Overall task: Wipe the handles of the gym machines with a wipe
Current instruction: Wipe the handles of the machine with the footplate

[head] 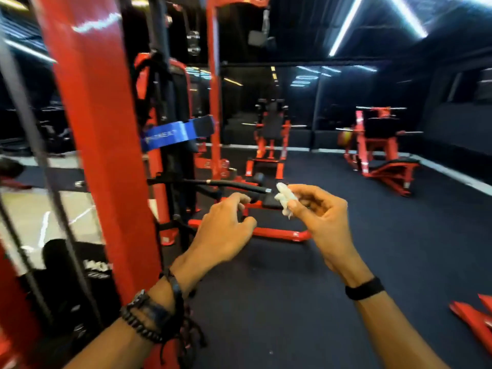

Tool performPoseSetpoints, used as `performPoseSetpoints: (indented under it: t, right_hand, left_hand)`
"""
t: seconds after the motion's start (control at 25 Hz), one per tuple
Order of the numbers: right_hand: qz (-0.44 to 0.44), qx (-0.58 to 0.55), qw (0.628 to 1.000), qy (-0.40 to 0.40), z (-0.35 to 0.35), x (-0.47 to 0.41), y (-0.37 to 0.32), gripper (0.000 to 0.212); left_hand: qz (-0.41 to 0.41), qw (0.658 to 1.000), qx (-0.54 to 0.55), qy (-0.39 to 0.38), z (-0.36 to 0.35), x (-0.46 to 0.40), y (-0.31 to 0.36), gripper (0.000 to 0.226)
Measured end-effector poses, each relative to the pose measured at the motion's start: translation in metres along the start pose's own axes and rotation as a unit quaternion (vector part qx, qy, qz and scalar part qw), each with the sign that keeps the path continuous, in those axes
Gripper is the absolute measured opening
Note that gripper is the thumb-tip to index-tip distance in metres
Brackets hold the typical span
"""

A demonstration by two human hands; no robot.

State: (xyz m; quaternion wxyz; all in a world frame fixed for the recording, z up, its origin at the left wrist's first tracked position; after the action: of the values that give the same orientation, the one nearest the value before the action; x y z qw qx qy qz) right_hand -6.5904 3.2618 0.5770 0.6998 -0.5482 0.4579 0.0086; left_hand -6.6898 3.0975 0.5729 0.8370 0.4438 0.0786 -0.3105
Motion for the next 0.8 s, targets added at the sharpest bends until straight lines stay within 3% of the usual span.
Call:
performPoseSetpoints:
  t: [0.24,0.4,0.56,0.8]
  right_hand:
    - [-0.032,0.089,0.988,0.124,0.218,0.014,-0.001,0.014]
    - [-0.048,0.159,0.967,0.194,0.382,0.042,-0.030,0.014]
    - [-0.066,0.218,0.928,0.294,0.525,0.098,-0.070,0.014]
    - [-0.093,0.302,0.848,0.425,0.665,0.181,-0.106,0.014]
  left_hand:
    - [-0.081,0.987,0.060,-0.128,-0.178,0.000,0.124,0.054]
    - [-0.156,0.955,0.104,-0.231,-0.317,0.033,0.236,0.057]
    - [-0.205,0.912,0.153,-0.319,-0.436,0.073,0.340,0.053]
    - [-0.246,0.851,0.166,-0.433,-0.579,0.129,0.427,0.053]
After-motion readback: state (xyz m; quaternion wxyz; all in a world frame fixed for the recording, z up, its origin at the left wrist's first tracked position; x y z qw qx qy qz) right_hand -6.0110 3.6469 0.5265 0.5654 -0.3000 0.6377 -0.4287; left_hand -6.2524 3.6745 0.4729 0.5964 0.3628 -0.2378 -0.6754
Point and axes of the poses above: each hand's wrist, its own x-axis away from the middle knuckle, its own z-axis out of the back of the hand, y = z × x, the point moved 6 cm from there along -x, towards the middle knuckle, and after that the axes turned 4 degrees about y, right-handed, at the moved point
